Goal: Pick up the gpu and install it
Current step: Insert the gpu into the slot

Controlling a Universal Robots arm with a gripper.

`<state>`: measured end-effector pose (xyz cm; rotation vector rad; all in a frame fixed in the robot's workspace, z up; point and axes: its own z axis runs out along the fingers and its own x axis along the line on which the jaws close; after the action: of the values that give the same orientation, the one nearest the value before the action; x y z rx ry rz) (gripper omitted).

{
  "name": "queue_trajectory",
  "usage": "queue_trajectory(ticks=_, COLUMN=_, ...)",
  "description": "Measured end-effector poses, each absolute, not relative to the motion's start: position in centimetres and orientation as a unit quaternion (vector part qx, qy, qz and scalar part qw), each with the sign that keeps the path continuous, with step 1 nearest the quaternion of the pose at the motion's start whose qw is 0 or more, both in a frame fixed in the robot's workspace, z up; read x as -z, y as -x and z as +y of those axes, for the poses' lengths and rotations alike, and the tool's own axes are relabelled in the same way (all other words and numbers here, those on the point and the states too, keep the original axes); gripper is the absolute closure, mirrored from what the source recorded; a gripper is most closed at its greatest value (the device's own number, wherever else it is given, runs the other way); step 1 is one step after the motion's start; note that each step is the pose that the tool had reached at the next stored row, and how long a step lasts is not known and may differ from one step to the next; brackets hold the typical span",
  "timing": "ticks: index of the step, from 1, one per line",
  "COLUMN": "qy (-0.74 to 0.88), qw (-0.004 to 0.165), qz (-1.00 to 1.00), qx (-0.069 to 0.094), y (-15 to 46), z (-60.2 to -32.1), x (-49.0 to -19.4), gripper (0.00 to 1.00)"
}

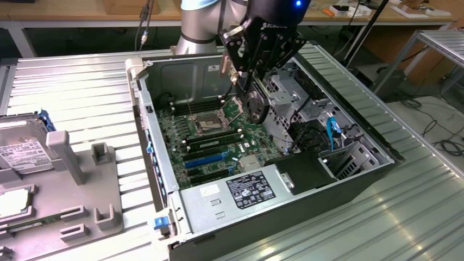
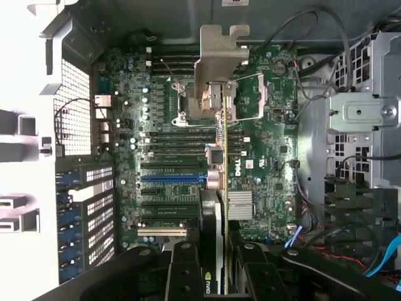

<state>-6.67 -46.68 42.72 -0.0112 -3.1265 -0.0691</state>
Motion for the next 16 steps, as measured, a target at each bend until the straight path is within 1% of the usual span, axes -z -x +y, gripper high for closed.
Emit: queue_trajectory(ticks=16, qy=-0.073, qw=0.009, qz=-0.997, qx=0.022, y=6.67, z=-46.68, x=-42.72, gripper=0.73)
